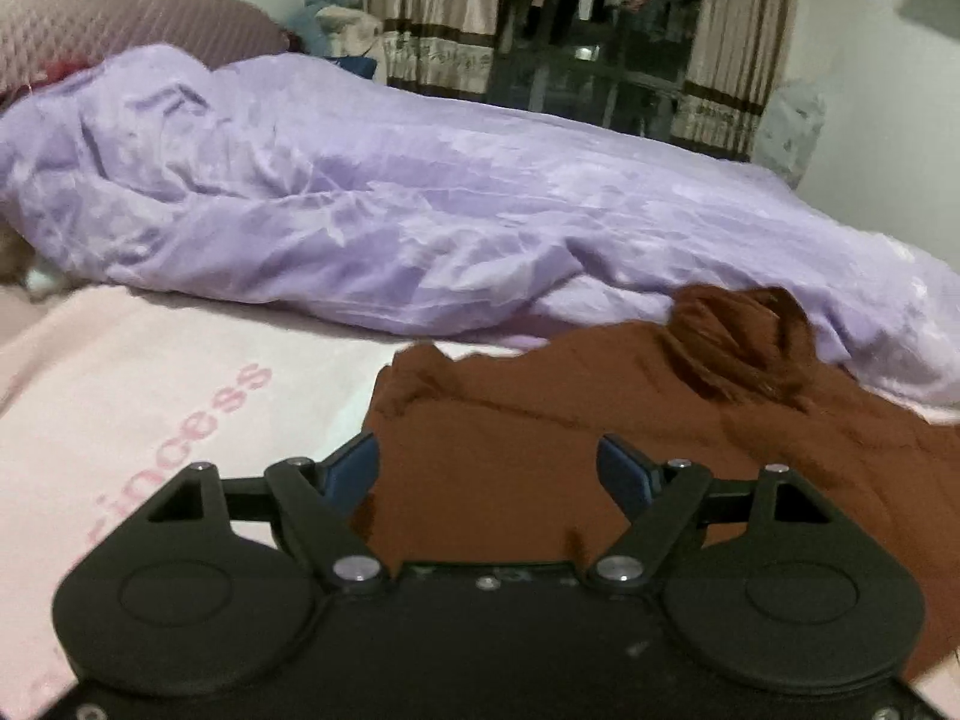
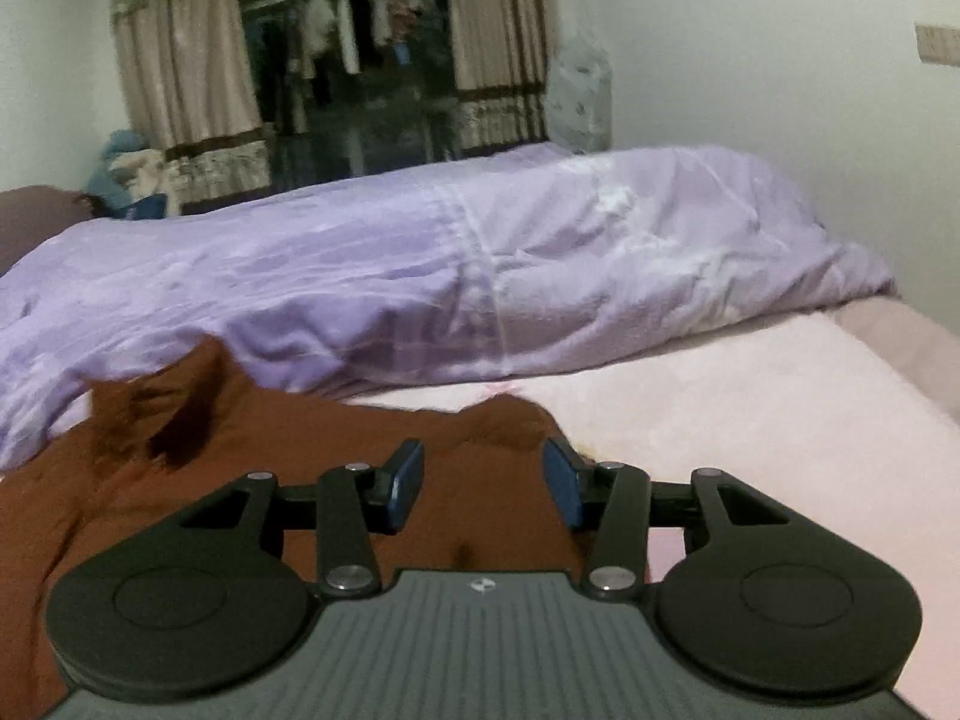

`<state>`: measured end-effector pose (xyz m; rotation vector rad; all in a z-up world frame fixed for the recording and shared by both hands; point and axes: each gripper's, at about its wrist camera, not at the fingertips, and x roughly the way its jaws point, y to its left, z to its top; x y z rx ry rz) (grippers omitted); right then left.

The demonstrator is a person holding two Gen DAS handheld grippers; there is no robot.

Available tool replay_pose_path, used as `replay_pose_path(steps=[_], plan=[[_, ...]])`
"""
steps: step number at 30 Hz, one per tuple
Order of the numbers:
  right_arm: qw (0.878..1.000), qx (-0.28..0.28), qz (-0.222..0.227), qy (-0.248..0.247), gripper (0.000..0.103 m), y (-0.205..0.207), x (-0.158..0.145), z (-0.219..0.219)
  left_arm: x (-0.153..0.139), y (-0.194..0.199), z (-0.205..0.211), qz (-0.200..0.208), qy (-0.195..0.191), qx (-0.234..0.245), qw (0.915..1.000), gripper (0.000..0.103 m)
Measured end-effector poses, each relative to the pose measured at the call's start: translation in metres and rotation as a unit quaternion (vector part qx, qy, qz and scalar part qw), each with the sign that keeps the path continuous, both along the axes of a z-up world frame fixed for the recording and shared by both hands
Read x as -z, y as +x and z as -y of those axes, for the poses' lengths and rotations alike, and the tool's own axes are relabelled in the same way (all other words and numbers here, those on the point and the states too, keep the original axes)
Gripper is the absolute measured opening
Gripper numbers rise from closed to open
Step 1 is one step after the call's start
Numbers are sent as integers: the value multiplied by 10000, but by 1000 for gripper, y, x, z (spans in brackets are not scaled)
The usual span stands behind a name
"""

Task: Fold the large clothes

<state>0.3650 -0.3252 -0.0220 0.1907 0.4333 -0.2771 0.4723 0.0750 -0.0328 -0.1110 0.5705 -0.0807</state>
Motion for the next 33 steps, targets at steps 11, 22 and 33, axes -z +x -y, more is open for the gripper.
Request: replay_pose_path(steps=[11, 22, 33], plan=[[9982, 185, -462, 328, 55, -37, 39, 2, 47, -62, -1, -362, -338, -51, 9988, 81], [9970, 626, -337, 314, 56, -44, 34, -22, 43, -78, -17, -247, -904, -228, 9953, 84], [9913, -1290, 129, 222, 56, -41, 5, -149, 67, -119, -36, -536, -2546, -675, 9632, 85]])
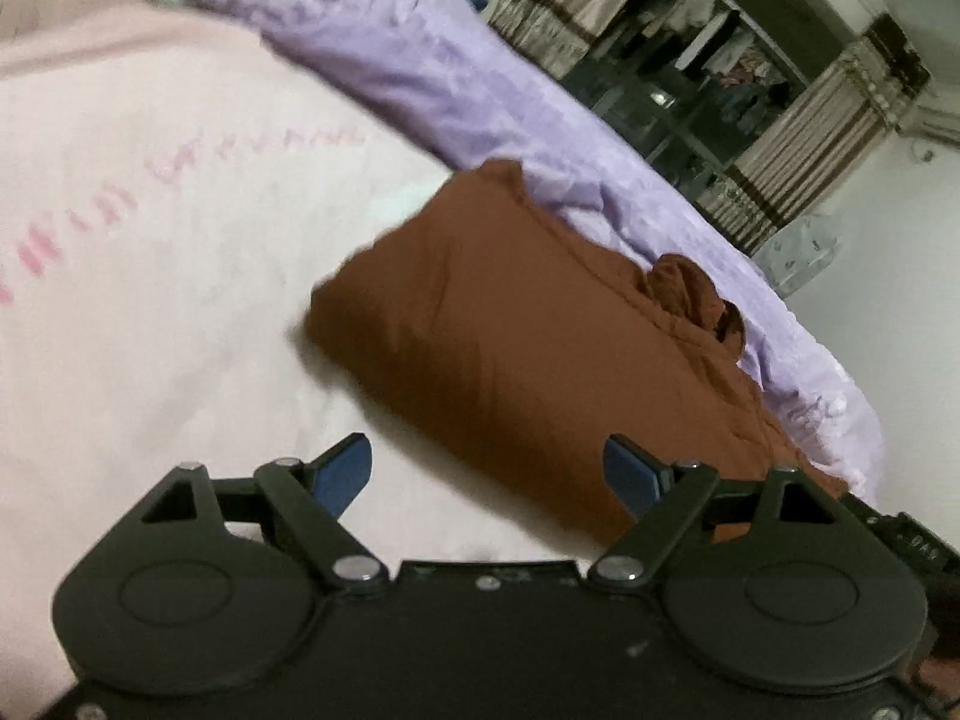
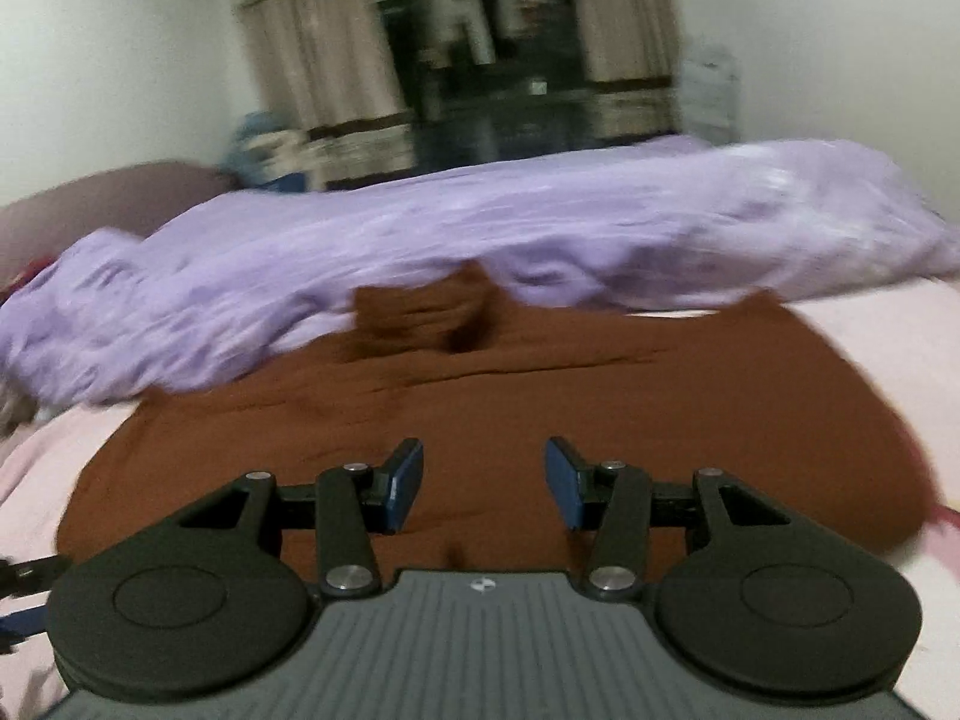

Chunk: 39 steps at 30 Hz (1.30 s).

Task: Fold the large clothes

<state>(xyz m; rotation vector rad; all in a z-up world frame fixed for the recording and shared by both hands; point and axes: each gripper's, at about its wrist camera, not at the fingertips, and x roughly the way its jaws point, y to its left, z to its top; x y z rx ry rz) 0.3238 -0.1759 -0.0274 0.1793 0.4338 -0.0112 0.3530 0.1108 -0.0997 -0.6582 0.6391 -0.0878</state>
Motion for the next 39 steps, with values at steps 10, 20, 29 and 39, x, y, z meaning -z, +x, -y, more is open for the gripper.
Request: replay_pose_path(steps=[10, 20, 29, 39], plan=[[9985, 94, -543, 0, 56, 28, 29, -26, 19, 28, -11, 28, -709, -345, 9969, 95], [9980, 115, -550, -305, 56, 25, 53, -38, 18, 63, -17, 169, -899, -669, 9936, 103], [9980, 104, -558, -293, 56, 24, 54, -36, 11, 80, -12, -38, -401, -720, 9966, 94], [9979, 25, -536, -374, 56, 23, 52, -36, -5, 78, -5, 27, 40, -482, 9988, 40]])
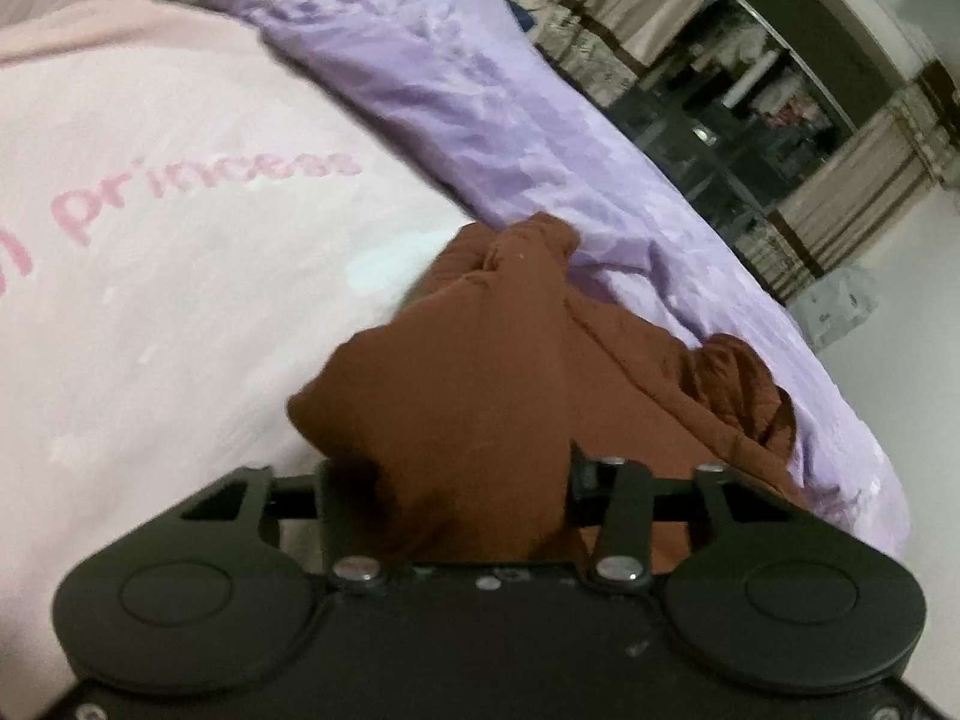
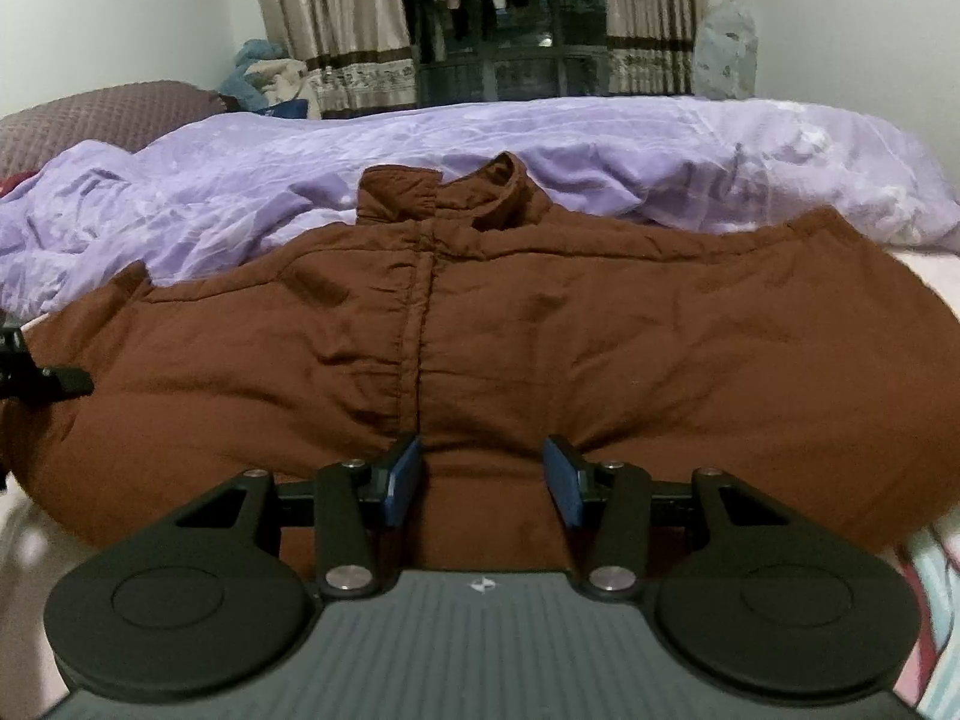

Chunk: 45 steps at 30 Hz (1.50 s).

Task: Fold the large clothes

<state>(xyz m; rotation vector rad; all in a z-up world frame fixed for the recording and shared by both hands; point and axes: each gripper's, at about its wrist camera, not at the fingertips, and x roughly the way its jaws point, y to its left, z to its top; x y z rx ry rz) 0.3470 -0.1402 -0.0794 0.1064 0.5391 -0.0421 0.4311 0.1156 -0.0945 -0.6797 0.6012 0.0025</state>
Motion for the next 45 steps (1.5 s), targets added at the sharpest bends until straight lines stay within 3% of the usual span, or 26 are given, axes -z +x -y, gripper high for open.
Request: replay_pose_path(steps=[5, 9, 13, 18, 20, 22, 24, 26, 29, 31, 33, 35, 37, 41, 45], plan=[[9994, -125, 129, 307, 56, -15, -20, 25, -26, -4, 16, 274, 128, 178, 9994, 33], [9989, 260, 277, 269, 56, -34, -37, 60, -55, -12, 35, 908, -345, 691, 9929, 30], [9971, 550, 391, 353, 57, -50, -46, 107, -86, -20, 81, 1523, -676, 1519, 9743, 27], [9913, 1159, 498, 384, 57, -74, -51, 164, -107, -21, 183, 1899, -911, 2590, 9426, 26], [9886, 1357, 521, 402, 58, -83, -49, 181, -102, -20, 233, 1867, -841, 3019, 9311, 27], [9859, 1541, 482, 435, 59, -92, -44, 197, -86, -14, 280, 1595, -757, 3370, 9248, 27], [9841, 1669, 380, 480, 58, -97, -37, 210, -58, -7, 326, 1248, -305, 3568, 9253, 27], [9817, 1810, 257, 536, 58, -101, -30, 221, -21, 2, 366, 786, 411, 3647, 9269, 32], [9799, 1888, 155, 630, 58, -108, -25, 233, 0, -3, 387, 1095, 937, 3762, 9152, 56], [9794, 1858, 210, 769, 59, -110, -25, 238, -10, 0, 385, 1135, 643, 3976, 9082, 84], [9776, 1748, 394, 1101, 66, -111, -28, 242, -25, 2, 370, 1152, 76, 4134, 9032, 86], [9709, 1684, 660, 1569, 78, -116, -32, 245, -46, -5, 352, 1150, -285, 4131, 9030, 86], [9661, 1558, 827, 1883, 79, -120, -34, 246, -61, -20, 324, 1326, -409, 3971, 9072, 90], [9633, 1072, 854, 2307, 85, -113, -35, 240, -73, -42, 252, 1522, 201, 3330, 9304, 93], [9531, 883, 663, 2819, 86, -94, -30, 236, -54, -63, 208, 1397, 995, 2897, 9416, 93]])
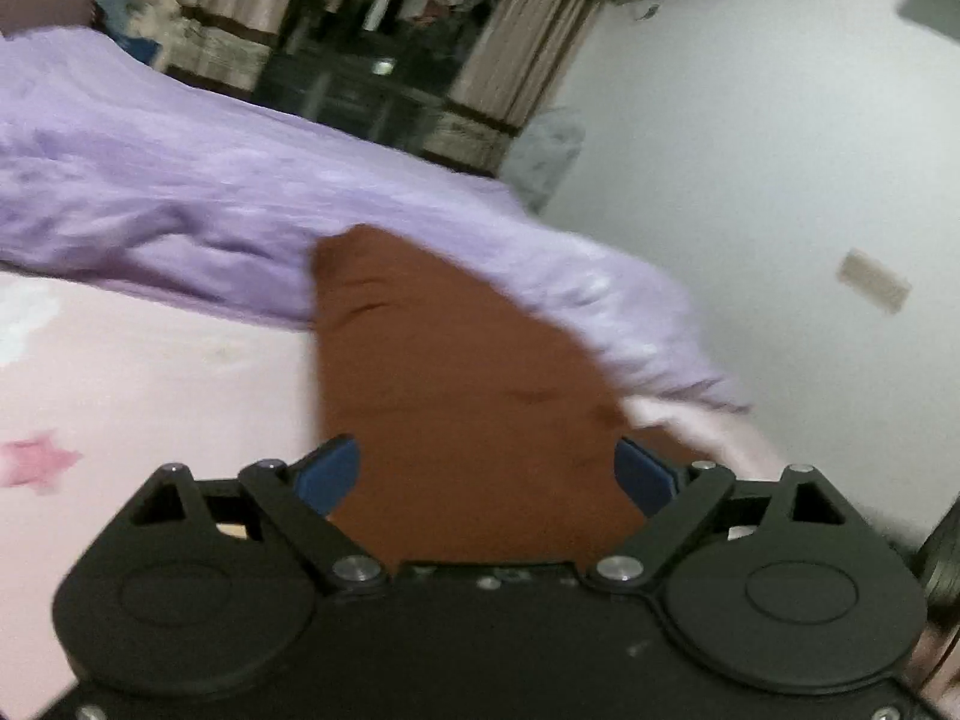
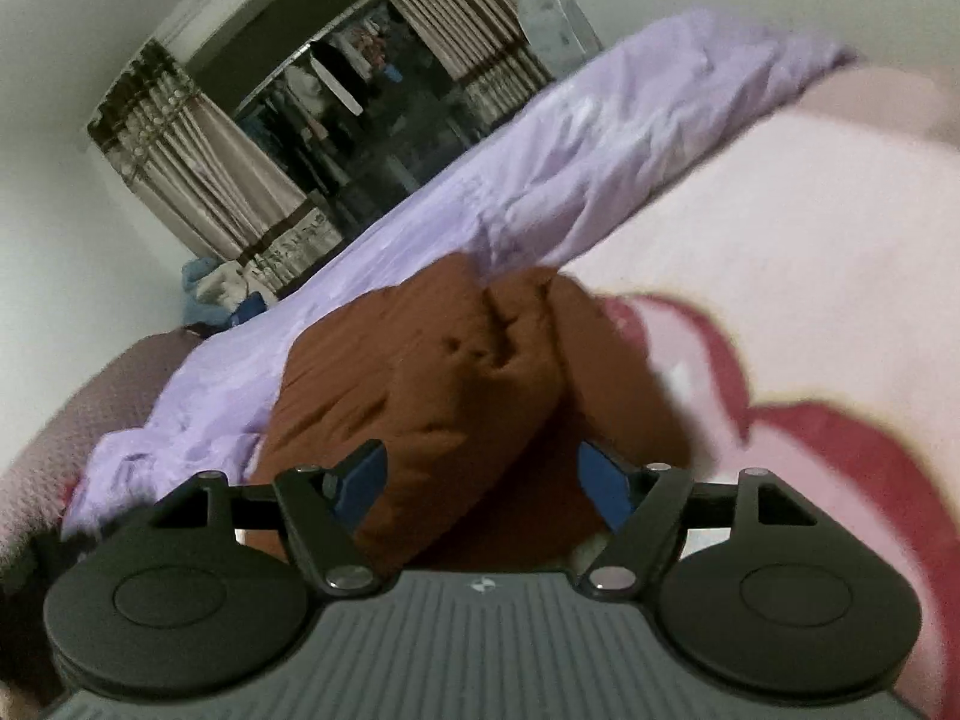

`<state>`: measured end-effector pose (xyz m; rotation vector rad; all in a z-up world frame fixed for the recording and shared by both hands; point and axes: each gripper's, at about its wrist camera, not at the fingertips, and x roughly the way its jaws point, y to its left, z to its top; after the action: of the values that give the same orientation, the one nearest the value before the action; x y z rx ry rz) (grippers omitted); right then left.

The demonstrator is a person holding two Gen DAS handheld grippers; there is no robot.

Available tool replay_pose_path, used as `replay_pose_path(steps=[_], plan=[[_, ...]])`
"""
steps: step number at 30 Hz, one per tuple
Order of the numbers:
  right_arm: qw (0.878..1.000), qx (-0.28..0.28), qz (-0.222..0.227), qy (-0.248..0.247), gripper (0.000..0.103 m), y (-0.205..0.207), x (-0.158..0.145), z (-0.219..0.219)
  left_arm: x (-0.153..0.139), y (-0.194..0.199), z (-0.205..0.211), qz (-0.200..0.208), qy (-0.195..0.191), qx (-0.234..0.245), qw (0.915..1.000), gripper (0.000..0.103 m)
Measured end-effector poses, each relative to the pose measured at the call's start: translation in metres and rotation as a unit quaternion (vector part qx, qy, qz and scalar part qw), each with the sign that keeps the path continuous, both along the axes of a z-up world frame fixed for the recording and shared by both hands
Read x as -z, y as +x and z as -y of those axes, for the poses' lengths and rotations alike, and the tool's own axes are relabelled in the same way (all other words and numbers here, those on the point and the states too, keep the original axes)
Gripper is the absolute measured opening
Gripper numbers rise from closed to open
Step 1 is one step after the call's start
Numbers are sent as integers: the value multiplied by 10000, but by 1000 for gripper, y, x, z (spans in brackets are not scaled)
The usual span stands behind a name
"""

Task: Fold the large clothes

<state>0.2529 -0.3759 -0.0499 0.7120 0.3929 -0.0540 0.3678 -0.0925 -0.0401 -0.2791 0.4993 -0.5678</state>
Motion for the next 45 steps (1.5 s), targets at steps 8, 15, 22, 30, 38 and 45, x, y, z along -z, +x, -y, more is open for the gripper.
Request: replay_pose_path(steps=[8, 15, 22, 30, 38, 45], plan=[[9978, 153, -306, 561, 87, 50, 7, 2, 52, -3, 35, -137, 956, 108, 9953, 92], [9994, 41, -312, 139, 28, 61, -7, -4, 63, 19, 60, -58, 1393, -192, 9901, 65], [9993, 358, -101, 84, 24, 42, 0, 27, 71, 39, 46, -327, 1352, -423, 9894, 59], [9958, 146, -20, 898, 28, 44, 67, 47, 96, 62, 34, -756, 1141, -464, 9895, 69], [9976, 70, -3, 696, 71, 28, 47, 58, 65, 36, 8, -795, 1298, -131, 9883, 67], [9911, 635, -478, -1064, 75, 28, -16, 25, 9, 48, 9, -255, 813, -20, 9964, 66]])
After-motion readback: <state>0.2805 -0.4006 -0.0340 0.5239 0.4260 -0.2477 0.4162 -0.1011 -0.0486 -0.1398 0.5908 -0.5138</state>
